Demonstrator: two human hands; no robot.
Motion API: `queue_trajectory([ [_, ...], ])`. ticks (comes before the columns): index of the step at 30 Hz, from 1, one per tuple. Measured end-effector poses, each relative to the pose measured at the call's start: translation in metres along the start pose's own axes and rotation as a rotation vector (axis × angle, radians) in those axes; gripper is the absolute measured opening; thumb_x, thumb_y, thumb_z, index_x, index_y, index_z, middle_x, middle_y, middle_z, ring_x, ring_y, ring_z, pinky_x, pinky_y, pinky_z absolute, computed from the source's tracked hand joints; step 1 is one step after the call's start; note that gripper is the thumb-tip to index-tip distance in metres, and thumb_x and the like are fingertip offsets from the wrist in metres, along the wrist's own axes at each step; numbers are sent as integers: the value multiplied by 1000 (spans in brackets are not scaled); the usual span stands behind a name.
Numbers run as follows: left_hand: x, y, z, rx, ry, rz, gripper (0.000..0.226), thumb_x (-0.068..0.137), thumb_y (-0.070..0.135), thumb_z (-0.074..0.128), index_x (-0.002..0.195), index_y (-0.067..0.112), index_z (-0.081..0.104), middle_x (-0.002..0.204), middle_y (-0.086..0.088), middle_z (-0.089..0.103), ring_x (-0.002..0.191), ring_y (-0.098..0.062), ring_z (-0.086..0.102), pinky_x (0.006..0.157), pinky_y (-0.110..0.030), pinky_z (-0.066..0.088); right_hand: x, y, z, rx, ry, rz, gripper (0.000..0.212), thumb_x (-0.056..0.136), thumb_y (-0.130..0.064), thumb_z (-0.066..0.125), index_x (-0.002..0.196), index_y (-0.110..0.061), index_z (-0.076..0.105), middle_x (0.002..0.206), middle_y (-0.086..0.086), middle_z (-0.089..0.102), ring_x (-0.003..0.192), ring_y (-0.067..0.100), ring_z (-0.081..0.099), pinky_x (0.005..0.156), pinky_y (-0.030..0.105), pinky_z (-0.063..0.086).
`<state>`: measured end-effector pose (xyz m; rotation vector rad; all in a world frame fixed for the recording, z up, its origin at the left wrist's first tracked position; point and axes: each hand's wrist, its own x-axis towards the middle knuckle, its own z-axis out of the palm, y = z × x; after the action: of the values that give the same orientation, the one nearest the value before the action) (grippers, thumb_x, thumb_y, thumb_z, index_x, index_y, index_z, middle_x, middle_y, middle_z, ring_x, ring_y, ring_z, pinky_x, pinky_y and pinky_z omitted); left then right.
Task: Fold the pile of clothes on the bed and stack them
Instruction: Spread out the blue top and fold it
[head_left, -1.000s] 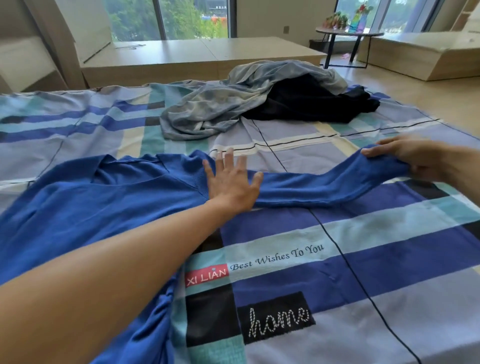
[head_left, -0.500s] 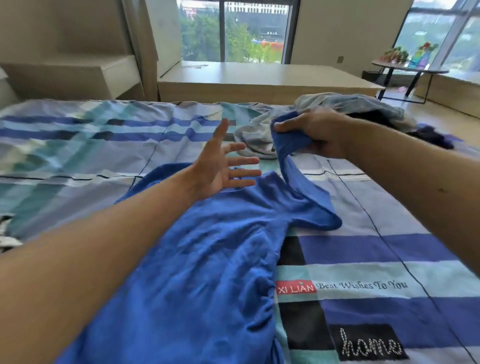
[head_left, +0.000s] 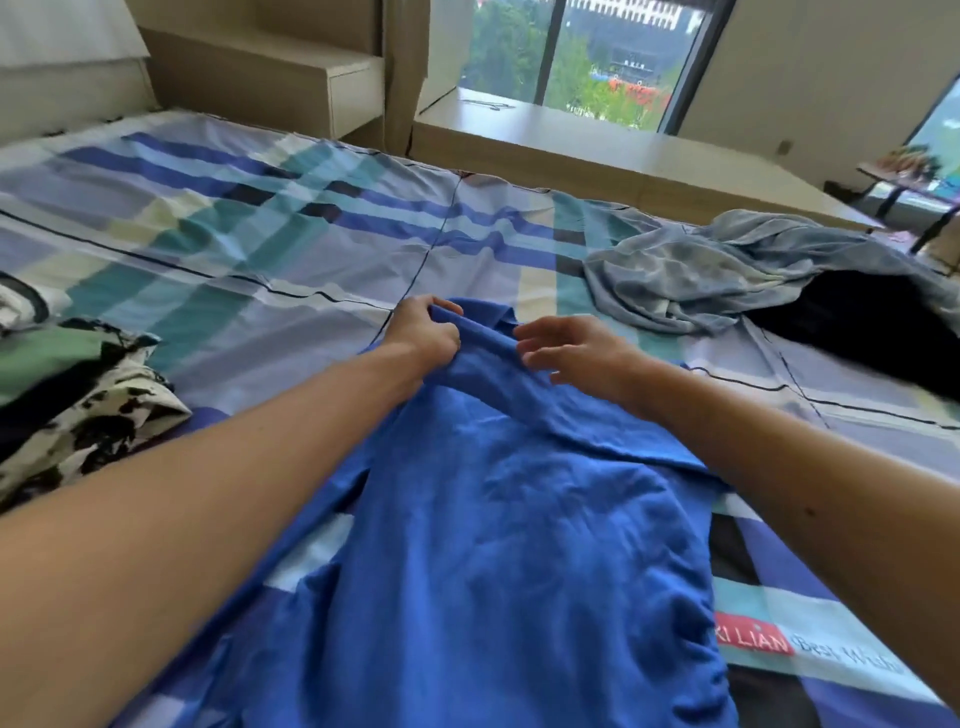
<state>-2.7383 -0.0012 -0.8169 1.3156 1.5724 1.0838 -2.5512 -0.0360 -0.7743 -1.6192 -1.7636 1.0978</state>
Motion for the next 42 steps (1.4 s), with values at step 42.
queue_trajectory([
  [42, 11, 93, -277, 920, -253, -151, 35, 84, 41, 75, 95, 7, 77, 94, -13, 76, 88, -30, 71, 77, -40, 58, 21, 0, 129, -754, -118, 133, 79, 99, -65, 25, 161, -20, 4, 169, 3, -6, 155, 24, -6, 121, 59, -3],
])
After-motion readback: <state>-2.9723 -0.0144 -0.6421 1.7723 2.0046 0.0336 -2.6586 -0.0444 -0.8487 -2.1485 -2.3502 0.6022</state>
